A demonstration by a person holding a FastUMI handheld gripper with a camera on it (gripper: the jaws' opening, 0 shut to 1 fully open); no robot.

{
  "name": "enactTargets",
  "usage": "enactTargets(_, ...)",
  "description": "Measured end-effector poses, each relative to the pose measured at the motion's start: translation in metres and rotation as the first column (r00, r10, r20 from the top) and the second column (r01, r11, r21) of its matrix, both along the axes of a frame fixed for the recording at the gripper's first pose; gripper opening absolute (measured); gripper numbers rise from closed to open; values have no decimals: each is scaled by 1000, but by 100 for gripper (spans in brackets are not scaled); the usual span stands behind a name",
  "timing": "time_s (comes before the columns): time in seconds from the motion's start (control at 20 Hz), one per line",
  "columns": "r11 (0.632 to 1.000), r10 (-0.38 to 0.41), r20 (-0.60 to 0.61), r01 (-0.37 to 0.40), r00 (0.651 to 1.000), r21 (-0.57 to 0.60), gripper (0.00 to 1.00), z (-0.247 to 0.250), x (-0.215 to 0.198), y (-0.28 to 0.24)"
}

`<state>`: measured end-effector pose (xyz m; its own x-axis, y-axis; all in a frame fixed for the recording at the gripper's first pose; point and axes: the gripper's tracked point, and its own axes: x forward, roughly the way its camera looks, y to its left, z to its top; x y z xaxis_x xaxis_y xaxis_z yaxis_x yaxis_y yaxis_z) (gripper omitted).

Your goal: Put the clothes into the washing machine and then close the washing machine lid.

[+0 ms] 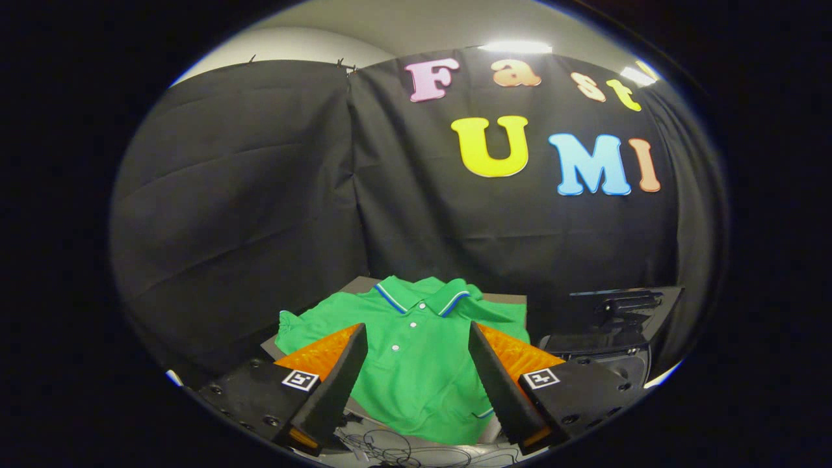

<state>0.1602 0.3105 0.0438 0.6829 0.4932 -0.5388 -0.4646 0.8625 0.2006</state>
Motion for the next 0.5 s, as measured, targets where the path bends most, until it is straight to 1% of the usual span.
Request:
enactTargets(0.1,1000,7,-79,-8,997,-7,98,-15,4,20)
enactTargets(0.25,997,-9,-128,-2,992,-83,98,-35,19,37)
enactTargets(0.4,988,-45,-187,16,981,-152,98,-61,32,43)
enactTargets(0.5,984,-71,-208,34,975,-175,98,-70,41,44)
